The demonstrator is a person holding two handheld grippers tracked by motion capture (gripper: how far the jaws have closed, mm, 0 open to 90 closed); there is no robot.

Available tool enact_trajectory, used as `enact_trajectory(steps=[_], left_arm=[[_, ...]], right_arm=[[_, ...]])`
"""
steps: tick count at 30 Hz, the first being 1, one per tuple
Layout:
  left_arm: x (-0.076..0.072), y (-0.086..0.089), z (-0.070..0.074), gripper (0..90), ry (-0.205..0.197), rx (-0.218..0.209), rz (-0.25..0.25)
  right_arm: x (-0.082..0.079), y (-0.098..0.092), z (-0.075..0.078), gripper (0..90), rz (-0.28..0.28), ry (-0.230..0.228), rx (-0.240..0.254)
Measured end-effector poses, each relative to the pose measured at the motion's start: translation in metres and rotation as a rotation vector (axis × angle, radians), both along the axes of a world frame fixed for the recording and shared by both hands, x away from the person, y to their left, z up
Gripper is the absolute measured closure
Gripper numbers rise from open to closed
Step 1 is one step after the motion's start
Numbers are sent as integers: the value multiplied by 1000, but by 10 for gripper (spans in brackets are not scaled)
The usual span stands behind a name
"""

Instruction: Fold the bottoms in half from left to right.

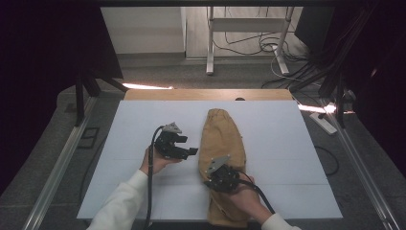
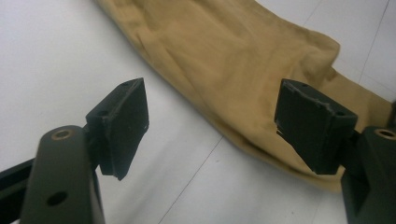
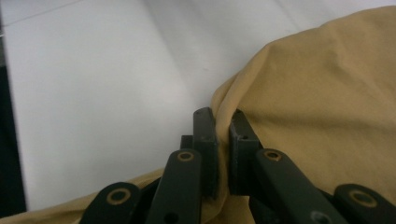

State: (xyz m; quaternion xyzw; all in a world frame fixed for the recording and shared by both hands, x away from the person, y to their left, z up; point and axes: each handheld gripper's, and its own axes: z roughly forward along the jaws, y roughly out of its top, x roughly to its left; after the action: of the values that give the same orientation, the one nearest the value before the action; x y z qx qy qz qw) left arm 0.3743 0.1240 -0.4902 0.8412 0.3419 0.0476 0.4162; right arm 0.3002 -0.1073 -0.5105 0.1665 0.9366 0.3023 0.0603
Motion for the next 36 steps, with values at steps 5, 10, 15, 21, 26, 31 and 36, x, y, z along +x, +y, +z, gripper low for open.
enact_trajectory(steps=[5,10,15,21,26,31,36], left_arm=[[0,1,0,258,-1,-3,1],[0,1,0,258,-2,-2,-1],[0,1,0,258,-1,-3,-1],[0,1,0,258,0,-3,-1],[0,2,0,258,-2,-3,3],[0,2,0,258,-3,-4,5],[-1,5,0,257,0,-3,10]], right_arm=[[-8,7,2,844,41,36,21],[-17,16,2,844,73,63,34],[-20,20,0,842,94,68,25],[-20,19,0,806,101,79,35],[-18,18,4,540,86,90,96],[-15,12,15,414,27,68,190],[-6,1,24,386,-29,52,238]])
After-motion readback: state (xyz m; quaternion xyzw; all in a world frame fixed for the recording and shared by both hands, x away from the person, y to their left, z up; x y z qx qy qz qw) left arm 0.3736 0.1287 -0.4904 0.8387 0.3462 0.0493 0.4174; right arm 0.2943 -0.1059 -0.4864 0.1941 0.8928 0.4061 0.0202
